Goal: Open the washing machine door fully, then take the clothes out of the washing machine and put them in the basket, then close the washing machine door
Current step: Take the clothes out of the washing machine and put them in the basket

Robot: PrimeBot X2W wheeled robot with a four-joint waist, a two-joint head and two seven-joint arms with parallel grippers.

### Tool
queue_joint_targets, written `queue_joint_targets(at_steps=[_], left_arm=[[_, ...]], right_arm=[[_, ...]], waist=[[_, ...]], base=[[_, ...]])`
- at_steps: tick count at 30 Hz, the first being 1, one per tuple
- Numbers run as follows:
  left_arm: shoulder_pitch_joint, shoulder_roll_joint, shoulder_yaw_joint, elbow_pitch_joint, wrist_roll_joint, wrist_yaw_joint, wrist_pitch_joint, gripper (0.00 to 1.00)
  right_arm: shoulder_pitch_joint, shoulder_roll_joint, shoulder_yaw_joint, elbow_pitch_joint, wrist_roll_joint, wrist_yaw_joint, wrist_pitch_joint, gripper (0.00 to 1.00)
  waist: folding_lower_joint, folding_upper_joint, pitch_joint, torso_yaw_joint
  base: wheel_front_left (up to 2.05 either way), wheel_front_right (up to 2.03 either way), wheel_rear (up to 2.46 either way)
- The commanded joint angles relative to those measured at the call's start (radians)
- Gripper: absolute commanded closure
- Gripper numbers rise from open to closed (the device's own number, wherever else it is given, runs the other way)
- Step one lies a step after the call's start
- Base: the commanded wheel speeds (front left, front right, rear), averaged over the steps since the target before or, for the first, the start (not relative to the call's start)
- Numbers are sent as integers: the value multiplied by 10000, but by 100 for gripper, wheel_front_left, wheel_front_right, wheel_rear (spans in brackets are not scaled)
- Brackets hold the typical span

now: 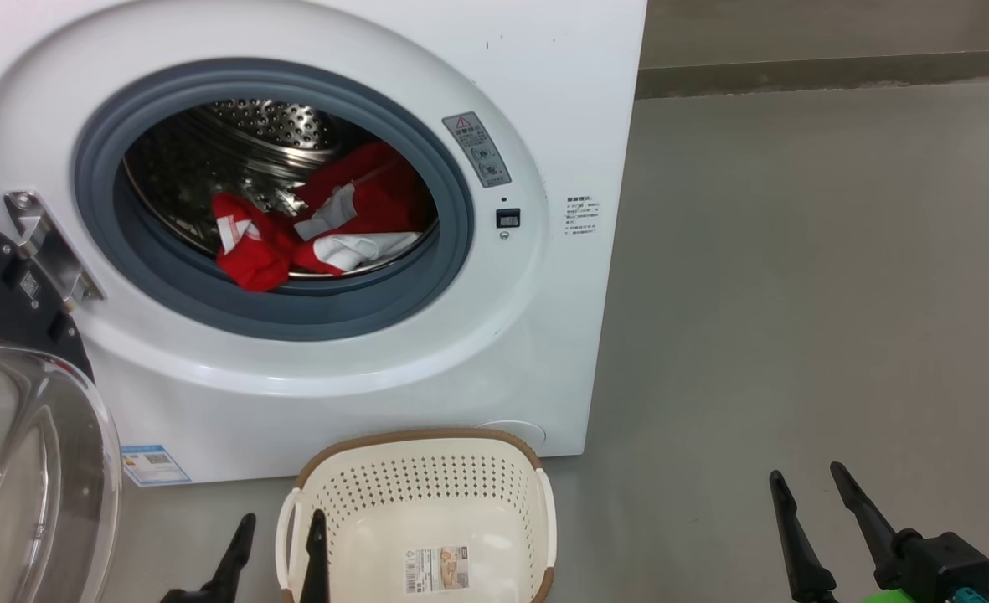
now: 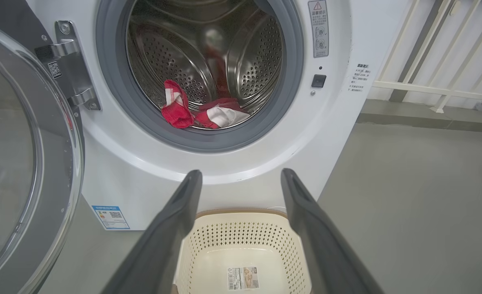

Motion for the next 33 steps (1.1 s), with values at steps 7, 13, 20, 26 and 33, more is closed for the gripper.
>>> queue_joint_targets(at_steps=[7,13,20,26,33], left_arm=[[-562,90,229,-57,-25,114,-185,0],[-855,-3,40,246,-151,-48,-327,0],[-1601,-171,-252,1118,-439,-434,-489,0],[-3031,-308,-362,2742,-744,-769,-597,0],[-5394,-320,125,4917,-1316,-1006,-893,0]], right_arm=[[-276,-133,235,-188,-1,63,-67,0],[-325,-133,261,-241,-25,63,-67,0],[-567,-133,290,-416,-96,63,-67,0],[-1120,-133,298,-579,-167,63,-67,0],[-1886,-133,374,-660,-13,63,-67,0]], waist=[[0,0,6,-2],[0,0,170,-59],[0,0,837,-245],[0,0,1908,-580],[0,0,3278,-1108]], base=[[0,0,0],[0,0,0],[0,0,0],[0,0,0],[0,0,0]])
